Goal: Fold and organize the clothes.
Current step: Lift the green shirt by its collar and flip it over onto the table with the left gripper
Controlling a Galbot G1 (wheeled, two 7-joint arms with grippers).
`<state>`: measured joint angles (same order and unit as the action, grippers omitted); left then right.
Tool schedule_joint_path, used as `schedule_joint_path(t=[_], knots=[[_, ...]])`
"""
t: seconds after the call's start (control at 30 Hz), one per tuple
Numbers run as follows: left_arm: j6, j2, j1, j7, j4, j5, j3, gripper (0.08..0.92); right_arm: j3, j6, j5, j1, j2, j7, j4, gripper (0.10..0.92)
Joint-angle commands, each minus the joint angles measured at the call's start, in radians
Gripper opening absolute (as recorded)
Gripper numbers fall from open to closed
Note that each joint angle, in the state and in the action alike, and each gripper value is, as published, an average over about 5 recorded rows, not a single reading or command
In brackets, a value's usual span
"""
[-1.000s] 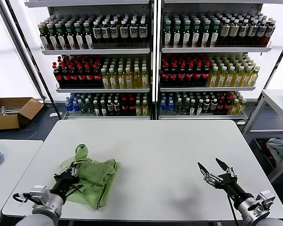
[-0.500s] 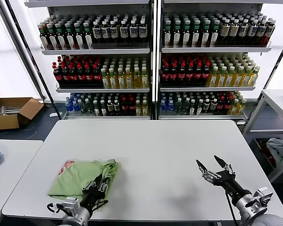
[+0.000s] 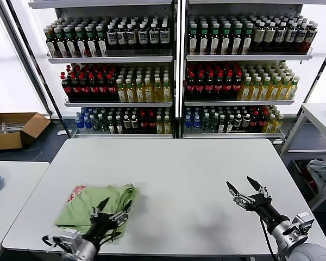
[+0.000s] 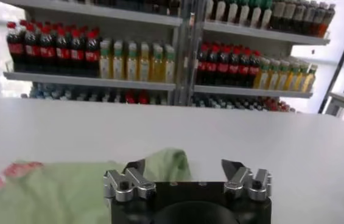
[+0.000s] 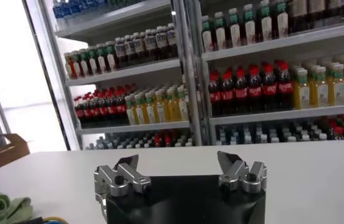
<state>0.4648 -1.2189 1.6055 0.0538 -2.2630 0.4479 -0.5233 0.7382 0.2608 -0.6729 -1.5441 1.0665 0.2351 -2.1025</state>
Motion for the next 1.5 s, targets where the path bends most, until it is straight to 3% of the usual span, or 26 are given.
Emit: schedule_joint_path(t=[0.03, 0.17, 0.37, 0.67, 1.03, 1.17, 1.5], knots=[[0.045, 0.214, -0.044, 0.004, 0.132, 0.278, -0.416, 0.802, -0.009, -0.005, 0.001, -0.003, 0.003, 0.003, 0.001, 0.823], [0.027, 0.250, -0.064, 0.005, 0.278, 0.277, -0.393, 0.821, -0.014, -0.006, 0.002, -0.011, 0.002, 0.004, -0.001, 0.823], [0.018, 0.223, -0.105, 0.008, 0.395, 0.268, -0.307, 0.823, -0.011, -0.006, 0.001, -0.020, -0.009, 0.004, -0.011, 0.823], [0.028, 0.168, -0.165, 0.005, 0.432, 0.250, -0.223, 0.823, -0.003, -0.006, 0.000, -0.030, -0.013, 0.004, -0.023, 0.823], [0.036, 0.140, -0.150, -0.031, 0.448, 0.247, -0.195, 0.810, 0.013, -0.006, -0.002, -0.046, -0.015, 0.011, -0.042, 0.823], [0.032, 0.131, -0.146, -0.034, 0.452, 0.248, -0.198, 0.723, 0.020, -0.005, -0.006, -0.051, -0.019, 0.011, -0.050, 0.823], [-0.024, 0.092, -0.123, -0.019, 0.385, 0.220, -0.184, 0.412, 0.008, -0.002, -0.007, -0.028, -0.022, 0.008, -0.049, 0.823]])
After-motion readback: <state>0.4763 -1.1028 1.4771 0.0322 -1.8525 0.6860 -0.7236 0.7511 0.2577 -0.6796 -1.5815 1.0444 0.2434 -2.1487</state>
